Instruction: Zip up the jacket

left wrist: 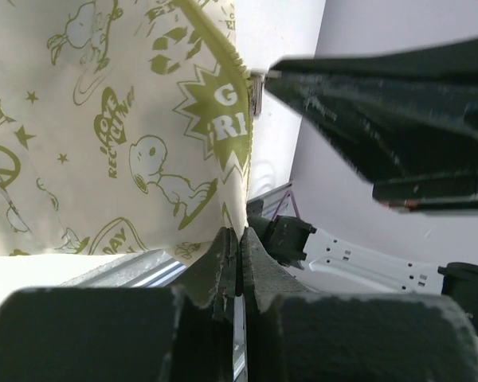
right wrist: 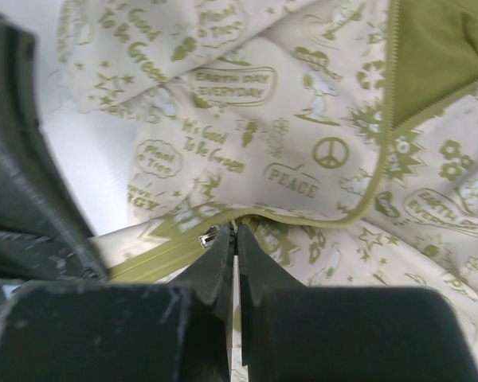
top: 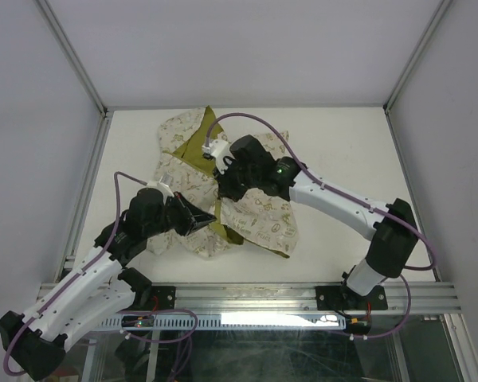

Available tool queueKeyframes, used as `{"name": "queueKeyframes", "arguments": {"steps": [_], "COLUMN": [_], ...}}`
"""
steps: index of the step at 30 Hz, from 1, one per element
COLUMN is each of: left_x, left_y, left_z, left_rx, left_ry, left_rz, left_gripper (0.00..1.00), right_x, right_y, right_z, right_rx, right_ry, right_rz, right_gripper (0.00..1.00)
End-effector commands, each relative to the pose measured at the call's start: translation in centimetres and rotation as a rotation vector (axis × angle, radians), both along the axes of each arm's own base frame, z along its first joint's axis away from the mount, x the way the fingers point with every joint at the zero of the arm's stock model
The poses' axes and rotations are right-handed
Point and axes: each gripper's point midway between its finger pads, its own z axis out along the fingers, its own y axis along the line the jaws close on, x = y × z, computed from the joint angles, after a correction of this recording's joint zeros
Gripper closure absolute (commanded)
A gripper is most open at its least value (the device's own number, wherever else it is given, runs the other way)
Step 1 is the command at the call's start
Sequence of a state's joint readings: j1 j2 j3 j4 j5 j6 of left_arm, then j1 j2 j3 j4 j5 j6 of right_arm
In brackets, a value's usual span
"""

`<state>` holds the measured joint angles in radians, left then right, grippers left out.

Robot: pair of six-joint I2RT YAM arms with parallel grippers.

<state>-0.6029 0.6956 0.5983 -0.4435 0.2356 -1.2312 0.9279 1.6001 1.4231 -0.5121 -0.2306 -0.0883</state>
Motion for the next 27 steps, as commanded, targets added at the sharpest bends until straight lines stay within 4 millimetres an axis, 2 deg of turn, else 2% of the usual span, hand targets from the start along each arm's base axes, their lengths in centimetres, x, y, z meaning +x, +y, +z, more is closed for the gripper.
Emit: {"name": "queueKeyframes", "arguments": {"steps": [1,4,8,13,17,19,22,26,27], "left_x": [-2.3,-3.2,-4.9,-6.7,-7.0,-6.6,-6.3,-5.6,-5.0], "left_y": [-1.0,-0.8,0.2,1.9,3.9,4.8,6.3,9.0,9.8], "left_z": [1.5,0.6,-1.1,-2.0,-1.4,-0.6,0.6,2.4,3.4], "left_rx": [-0.019,0.016,0.117,0.214,0.297,0.330,0.377,0.469,0.489], "left_ry": [-0.014,0.010,0.061,0.095,0.088,0.067,0.035,-0.001,-0.031], "left_rz": [-0.144,-0.186,-0.257,-0.288,-0.236,-0.188,-0.119,-0.006,0.042], "left_gripper": [1.00,1.00,1.00,1.00,1.00,1.00,1.00,1.00,1.00], "right_x": [5.1,7.5,11.9,17.8,22.6,24.6,26.6,28.0,28.1], "right_y": [-1.1,-2.6,-6.2,-11.9,-18.0,-21.2,-25.7,-32.3,-33.6], "right_z": [2.0,1.6,1.3,1.1,1.3,2.4,4.7,7.8,8.6], "right_rx": [-0.024,-0.048,-0.102,-0.105,-0.103,-0.089,-0.056,-0.041,-0.035], "right_ry": [-0.147,-0.161,-0.196,-0.193,-0.208,-0.230,-0.265,-0.310,-0.321], "right_rz": [-0.139,-0.219,-0.382,-0.584,-0.744,-0.821,-0.920,-1.051,-1.071], "right_gripper": [1.00,1.00,1.00,1.00,1.00,1.00,1.00,1.00,1.00]}}
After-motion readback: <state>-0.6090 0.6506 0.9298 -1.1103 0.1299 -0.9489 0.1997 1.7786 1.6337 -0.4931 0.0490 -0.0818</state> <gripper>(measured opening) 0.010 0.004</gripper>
